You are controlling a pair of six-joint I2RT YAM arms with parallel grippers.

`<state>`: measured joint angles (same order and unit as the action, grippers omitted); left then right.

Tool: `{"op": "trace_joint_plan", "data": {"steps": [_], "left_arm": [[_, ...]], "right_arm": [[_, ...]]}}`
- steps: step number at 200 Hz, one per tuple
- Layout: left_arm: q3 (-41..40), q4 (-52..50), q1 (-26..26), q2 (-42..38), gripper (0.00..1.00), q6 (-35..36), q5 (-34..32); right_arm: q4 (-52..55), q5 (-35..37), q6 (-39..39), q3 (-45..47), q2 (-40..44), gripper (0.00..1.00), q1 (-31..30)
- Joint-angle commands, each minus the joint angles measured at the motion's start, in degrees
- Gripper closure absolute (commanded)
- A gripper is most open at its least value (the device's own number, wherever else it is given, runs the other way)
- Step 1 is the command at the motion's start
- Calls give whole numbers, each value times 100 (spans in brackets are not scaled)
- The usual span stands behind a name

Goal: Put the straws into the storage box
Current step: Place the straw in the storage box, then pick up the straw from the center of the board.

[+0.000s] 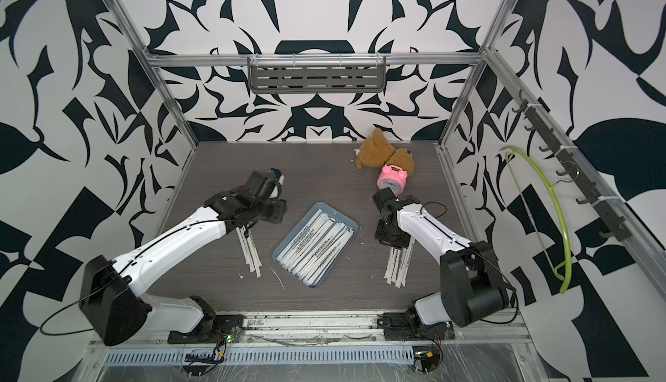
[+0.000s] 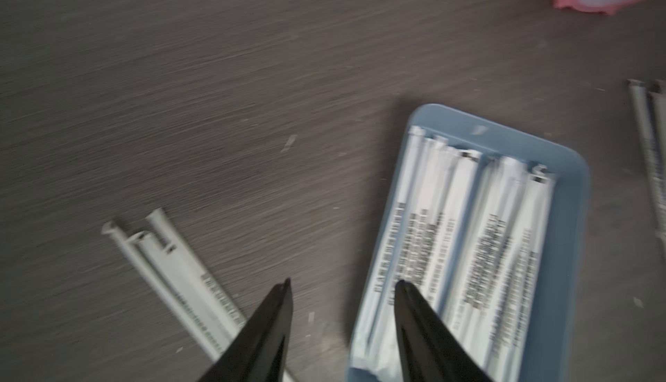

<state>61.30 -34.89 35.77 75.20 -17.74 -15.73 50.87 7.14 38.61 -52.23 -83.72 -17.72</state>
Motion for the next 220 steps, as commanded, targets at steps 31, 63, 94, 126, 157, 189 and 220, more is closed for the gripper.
{"op": "trace_joint_plan", "data": {"steps": [31, 63, 94, 126, 157, 189, 220], "left_arm": [[-930, 428, -797, -884, 39, -412, -32], [-918, 304, -815, -739, 39, -454, 40], [-1073, 420, -813, -658, 40, -495, 34], [-1214, 399, -815, -423, 41, -597, 43], [-1304, 344, -808, -264, 41, -669, 64], [-1266, 207, -808, -40, 42, -722, 45], [-1230, 203, -808, -50, 42, -758, 32]], "right_arm": [[-336, 270, -562, -112, -576, 72, 299], [-590, 157, -756, -136, -792, 73, 378], [-686, 178, -868, -215, -1040, 75, 382], [-720, 136, -934, -254, -1233, 81, 383], [-919, -193, -925, -155, -1181, 89, 317], [-1067, -606, -826, -97, -954, 93, 276], [-1123, -924, -567, -52, -621, 94, 275]]}}
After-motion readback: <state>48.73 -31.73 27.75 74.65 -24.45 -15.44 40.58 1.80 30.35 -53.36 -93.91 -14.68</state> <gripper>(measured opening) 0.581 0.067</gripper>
